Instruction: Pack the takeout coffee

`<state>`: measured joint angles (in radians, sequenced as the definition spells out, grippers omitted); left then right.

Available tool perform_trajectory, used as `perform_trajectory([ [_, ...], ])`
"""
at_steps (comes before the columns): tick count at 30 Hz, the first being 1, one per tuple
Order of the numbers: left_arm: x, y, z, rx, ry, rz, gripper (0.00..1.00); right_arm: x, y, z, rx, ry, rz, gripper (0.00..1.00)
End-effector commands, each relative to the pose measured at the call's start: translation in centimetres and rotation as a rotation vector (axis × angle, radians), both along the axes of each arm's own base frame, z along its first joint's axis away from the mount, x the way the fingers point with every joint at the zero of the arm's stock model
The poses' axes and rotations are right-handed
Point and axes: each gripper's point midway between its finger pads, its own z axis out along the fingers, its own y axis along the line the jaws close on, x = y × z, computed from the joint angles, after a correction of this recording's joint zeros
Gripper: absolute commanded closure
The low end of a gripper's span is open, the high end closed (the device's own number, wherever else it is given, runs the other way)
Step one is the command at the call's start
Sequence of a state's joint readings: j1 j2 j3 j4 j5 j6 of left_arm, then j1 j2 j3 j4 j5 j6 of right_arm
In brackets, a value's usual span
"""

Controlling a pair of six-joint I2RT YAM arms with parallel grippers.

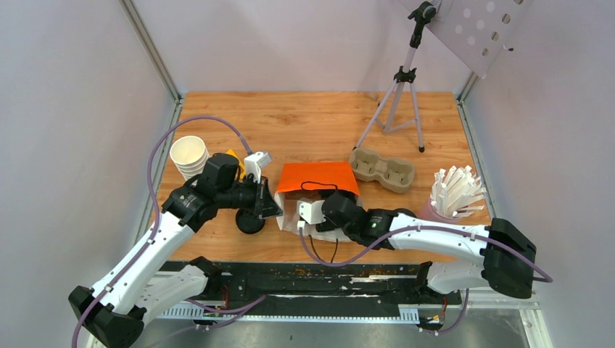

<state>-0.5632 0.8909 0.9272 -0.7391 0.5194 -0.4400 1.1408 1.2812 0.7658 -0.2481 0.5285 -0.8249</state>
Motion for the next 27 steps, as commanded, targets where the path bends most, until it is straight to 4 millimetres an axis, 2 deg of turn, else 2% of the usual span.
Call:
perform_trajectory([
  [1, -0.2, -0.4, 0.7, -0.036, -0.028, -0.022, 0.91, 0.6, 0.0, 0.6, 0.049, -0.019, -0.018, 0.27],
  [27, -0.1, -0.7, 0.6, -0.042, -0.016, -0.025, 0.91, 1.4, -0.8, -1.5, 0.022, 0.025, -0.056, 0.27],
])
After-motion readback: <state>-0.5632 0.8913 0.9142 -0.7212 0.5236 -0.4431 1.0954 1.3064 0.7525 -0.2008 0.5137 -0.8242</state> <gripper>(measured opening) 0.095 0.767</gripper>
